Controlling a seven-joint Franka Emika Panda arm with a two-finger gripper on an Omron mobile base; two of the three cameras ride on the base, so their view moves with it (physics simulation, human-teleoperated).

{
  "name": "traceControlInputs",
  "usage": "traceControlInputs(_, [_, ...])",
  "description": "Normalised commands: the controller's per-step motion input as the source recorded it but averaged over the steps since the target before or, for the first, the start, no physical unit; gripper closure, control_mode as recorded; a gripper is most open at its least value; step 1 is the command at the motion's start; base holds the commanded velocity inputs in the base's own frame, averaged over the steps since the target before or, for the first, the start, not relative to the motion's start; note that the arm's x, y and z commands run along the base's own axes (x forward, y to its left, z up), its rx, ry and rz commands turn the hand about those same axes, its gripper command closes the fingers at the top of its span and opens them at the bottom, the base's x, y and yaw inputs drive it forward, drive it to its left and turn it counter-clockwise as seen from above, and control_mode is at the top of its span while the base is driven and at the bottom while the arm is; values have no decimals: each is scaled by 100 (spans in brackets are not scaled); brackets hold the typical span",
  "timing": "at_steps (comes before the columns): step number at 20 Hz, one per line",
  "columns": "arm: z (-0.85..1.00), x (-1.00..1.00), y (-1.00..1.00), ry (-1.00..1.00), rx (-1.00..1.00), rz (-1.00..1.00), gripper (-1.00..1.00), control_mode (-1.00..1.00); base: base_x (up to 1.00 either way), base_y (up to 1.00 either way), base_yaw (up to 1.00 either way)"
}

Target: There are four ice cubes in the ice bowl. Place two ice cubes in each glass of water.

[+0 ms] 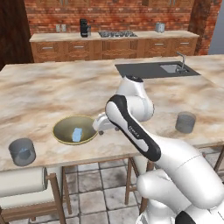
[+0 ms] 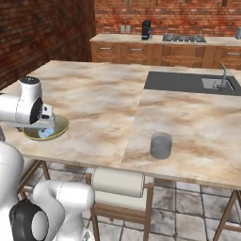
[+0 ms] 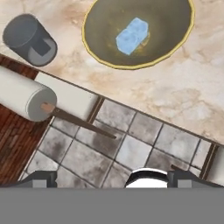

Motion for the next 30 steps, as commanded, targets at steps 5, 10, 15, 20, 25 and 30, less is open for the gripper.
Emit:
traceControlInputs(5, [0,39,33,4,-4,-13,-100,-100,0,0,0])
traceControlInputs(10, [0,41,11,10,-2,-19,-100,-100,0,0,0])
traceControlInputs(15, [0,21,12,8,-2,-13,-100,-100,0,0,0])
traceControlInputs(20, [0,11,9,4,0,-9,-100,-100,0,0,0])
traceControlInputs(25, [0,1,0,0,0,-8,-100,-100,0,0,0])
traceControlInputs(30, [0,16,1,1,0,-7,-100,-100,0,0,0])
